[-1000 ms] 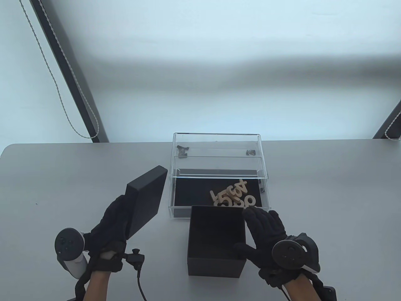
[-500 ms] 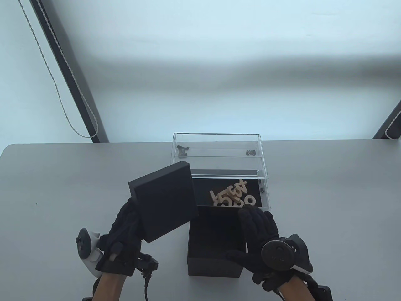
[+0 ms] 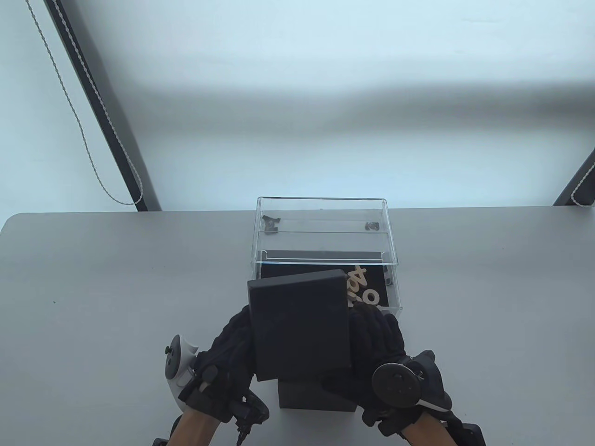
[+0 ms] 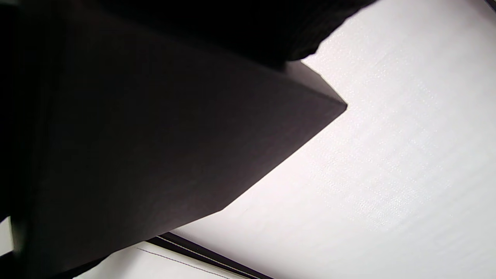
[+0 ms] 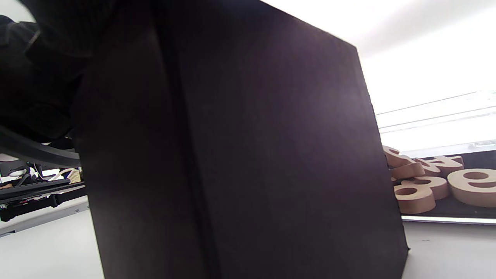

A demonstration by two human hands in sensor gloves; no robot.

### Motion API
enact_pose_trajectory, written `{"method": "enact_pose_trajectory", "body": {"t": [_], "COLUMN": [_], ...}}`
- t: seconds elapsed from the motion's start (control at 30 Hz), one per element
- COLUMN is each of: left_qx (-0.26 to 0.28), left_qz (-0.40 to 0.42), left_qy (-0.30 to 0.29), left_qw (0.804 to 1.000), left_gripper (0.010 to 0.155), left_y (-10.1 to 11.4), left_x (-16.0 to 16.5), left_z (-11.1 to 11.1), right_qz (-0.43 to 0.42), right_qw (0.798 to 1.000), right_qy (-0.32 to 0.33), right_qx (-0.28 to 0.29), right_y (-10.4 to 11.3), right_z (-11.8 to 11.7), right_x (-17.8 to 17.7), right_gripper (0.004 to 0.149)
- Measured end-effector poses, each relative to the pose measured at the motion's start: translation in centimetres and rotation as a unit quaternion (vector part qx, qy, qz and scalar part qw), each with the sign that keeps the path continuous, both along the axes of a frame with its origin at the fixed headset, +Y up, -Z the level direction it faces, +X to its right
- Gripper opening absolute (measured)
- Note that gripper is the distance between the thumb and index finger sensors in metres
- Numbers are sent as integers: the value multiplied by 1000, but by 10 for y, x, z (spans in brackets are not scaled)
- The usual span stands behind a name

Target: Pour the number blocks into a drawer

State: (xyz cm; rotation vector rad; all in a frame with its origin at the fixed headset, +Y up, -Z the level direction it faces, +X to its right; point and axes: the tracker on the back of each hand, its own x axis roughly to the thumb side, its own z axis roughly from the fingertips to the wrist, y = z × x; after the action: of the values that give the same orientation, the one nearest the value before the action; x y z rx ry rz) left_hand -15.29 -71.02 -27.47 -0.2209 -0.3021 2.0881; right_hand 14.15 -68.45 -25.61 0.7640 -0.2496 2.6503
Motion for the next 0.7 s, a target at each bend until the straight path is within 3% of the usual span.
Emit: {"method": "enact_pose_trajectory", "body": {"t": [0.3, 0.57, 0.7], "left_qx": [-20, 48, 63], "left_qz": [-5, -97, -138], "left_qy": [-11, 81, 98], "left_qw": [1000, 991, 984], "left_gripper": [54, 62, 58], "left_y": [-5, 8, 10], "left_x": [9, 0, -2], "left_z": [0, -1, -4], "right_qz": [-4, -4, 6], "right_qw": [1000, 1000, 998], "right_qy": [-1, 2, -3], "right_qx": [10, -27, -62], "right_y": [1, 8, 10], "right_z": [2, 9, 11], "right_x": [1, 0, 0], "right_gripper": [123, 122, 122]}}
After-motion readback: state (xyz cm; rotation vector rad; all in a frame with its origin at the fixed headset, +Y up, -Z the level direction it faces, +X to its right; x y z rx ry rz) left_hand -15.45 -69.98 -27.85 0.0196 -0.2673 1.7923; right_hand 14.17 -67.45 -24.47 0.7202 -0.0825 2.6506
